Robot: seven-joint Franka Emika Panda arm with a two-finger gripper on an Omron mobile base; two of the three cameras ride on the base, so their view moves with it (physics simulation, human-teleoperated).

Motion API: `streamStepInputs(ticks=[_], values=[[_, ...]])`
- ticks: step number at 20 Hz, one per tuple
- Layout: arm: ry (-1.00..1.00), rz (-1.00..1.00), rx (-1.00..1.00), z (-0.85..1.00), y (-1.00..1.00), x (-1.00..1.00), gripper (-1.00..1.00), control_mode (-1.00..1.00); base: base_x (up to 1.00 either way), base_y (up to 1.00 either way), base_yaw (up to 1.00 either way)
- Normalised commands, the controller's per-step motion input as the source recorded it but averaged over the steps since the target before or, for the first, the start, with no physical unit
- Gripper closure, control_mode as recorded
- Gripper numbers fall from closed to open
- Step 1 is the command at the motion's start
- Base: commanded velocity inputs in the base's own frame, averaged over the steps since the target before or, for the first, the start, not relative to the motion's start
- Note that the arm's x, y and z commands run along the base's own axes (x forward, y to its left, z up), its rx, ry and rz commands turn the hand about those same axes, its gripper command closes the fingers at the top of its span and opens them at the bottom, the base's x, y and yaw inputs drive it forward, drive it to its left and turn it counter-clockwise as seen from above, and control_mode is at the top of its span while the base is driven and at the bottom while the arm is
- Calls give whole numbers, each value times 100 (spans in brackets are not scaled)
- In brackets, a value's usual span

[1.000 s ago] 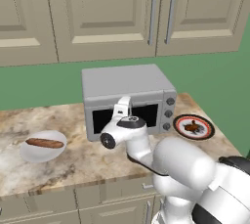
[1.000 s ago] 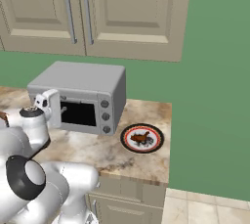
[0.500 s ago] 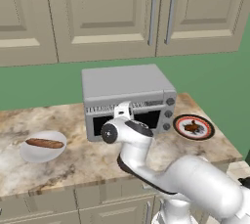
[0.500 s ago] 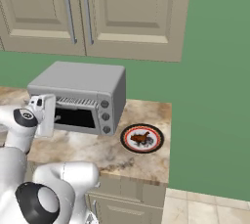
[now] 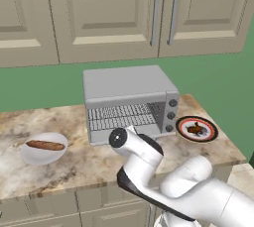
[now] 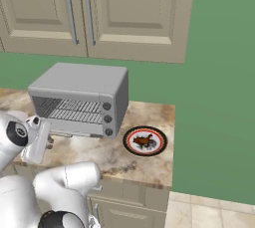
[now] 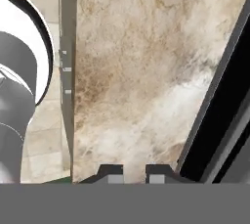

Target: Open the toaster oven door. Place the baguette on the top rack in the toaster oven and place the chicken drumstick on the bottom rack.

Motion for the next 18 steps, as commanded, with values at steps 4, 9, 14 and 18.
streamStepInputs(ticks=[4, 9, 14, 18], values=[[40, 6, -4, -48, 0, -48, -100, -100, 0, 0, 0], [-3, 13, 0, 100, 0, 1, -100, -100, 0, 0, 0], [-2, 15, 0, 94, 2, 51, -100, -100, 0, 0, 0], [0, 22, -3, 25, 11, 84, -100, -100, 0, 0, 0]])
